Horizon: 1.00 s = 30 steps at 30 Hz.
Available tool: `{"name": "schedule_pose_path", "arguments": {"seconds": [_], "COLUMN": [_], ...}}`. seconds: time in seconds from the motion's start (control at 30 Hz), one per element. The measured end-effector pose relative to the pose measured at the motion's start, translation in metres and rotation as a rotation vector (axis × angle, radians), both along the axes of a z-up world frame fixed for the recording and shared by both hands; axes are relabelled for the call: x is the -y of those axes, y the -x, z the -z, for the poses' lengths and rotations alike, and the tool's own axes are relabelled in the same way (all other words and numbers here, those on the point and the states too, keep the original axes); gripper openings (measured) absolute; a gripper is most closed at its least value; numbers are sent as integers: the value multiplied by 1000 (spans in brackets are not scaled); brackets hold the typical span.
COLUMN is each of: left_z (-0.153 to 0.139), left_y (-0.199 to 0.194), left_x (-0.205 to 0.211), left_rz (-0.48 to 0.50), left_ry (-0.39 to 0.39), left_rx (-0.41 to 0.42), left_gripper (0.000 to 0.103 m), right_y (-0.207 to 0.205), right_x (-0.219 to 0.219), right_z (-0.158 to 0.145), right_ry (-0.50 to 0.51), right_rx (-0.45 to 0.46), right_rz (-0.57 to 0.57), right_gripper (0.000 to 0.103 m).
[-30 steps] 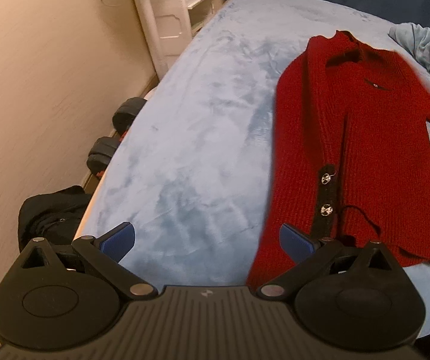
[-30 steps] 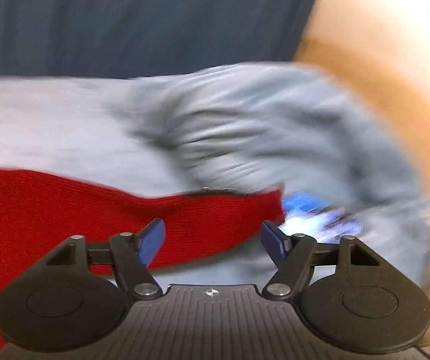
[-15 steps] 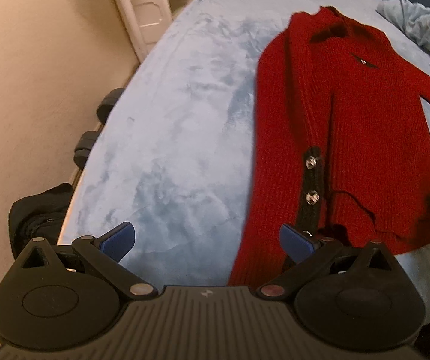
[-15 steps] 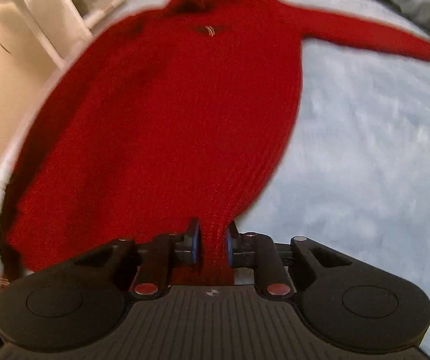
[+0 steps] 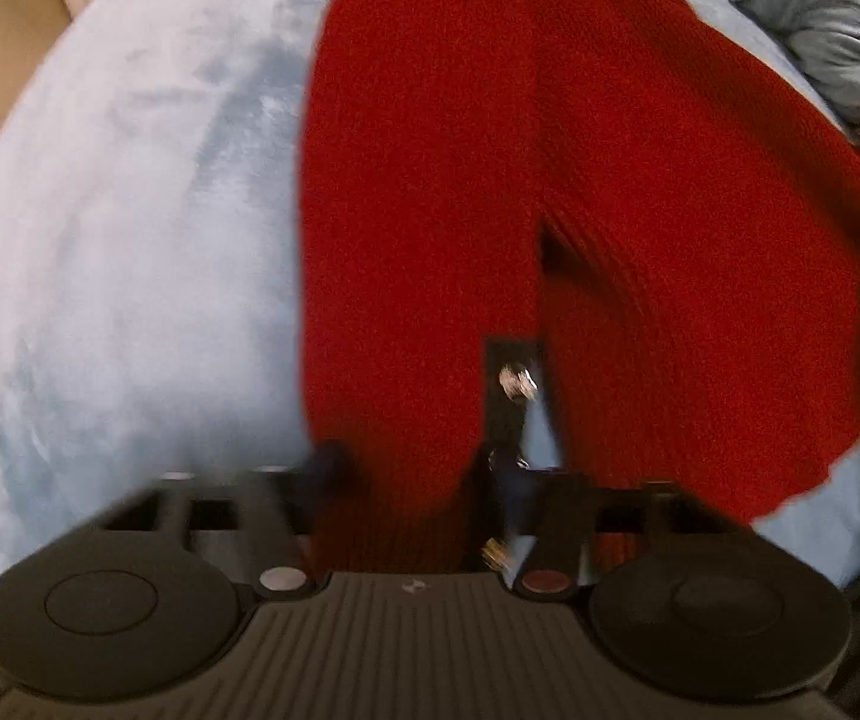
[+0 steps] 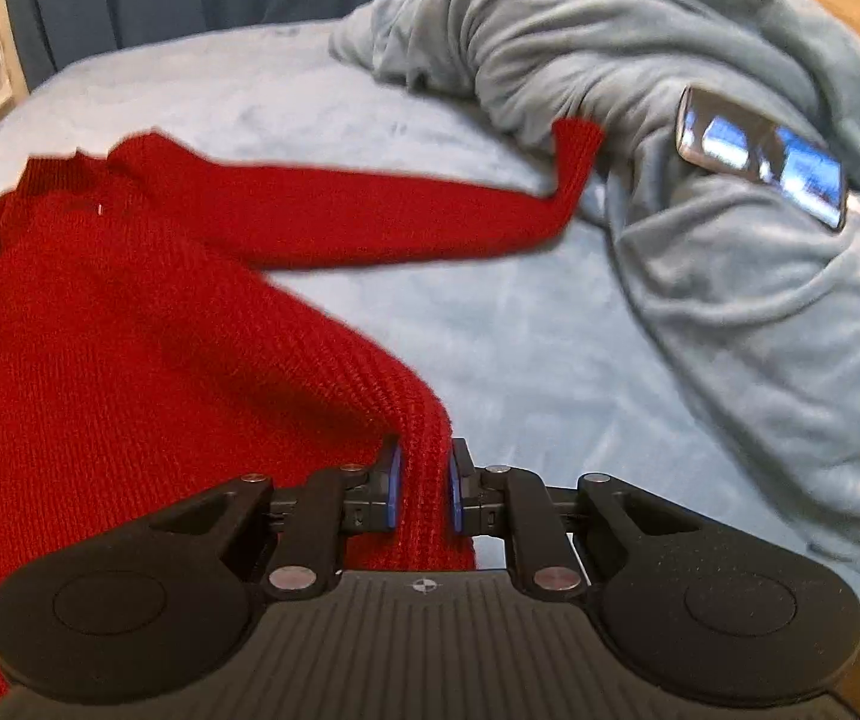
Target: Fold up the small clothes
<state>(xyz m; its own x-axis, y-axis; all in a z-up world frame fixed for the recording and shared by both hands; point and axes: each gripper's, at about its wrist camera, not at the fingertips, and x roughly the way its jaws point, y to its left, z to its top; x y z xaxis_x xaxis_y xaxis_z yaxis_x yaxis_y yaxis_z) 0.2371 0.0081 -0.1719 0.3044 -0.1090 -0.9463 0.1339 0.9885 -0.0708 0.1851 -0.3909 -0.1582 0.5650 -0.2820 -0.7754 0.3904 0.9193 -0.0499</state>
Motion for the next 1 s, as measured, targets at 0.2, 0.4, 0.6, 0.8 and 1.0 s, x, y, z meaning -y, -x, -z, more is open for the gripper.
{"name": "schedule_pose_path", "arguments": {"seconds": [0.2,0.4,0.6,0.8,1.0], "left_z": [-26,-76,-105,-65,-23], "left_y": [-36,-88,-78,22,82], "left_x": [-50,-97,-90,-10,47], "left_rz": [-80,-237,-244,-11,117], "left_ry": [-31,-252,-167,0,63], "left_rx": [60,336,418,314,207], "left_gripper": [15,14,99,103,103], "right_y": [1,-2,13,64,83], "right_x": [7,11,16,-9,-78], "right_z": [13,11,2,-15,18], "right_ry": [-43,-54,-129,-116,-416], "right_rx": [-5,-1,17,59,-14], "right_rz": [-2,-5,26,-55,-321], "right_gripper": [16,16,37,64,52]}}
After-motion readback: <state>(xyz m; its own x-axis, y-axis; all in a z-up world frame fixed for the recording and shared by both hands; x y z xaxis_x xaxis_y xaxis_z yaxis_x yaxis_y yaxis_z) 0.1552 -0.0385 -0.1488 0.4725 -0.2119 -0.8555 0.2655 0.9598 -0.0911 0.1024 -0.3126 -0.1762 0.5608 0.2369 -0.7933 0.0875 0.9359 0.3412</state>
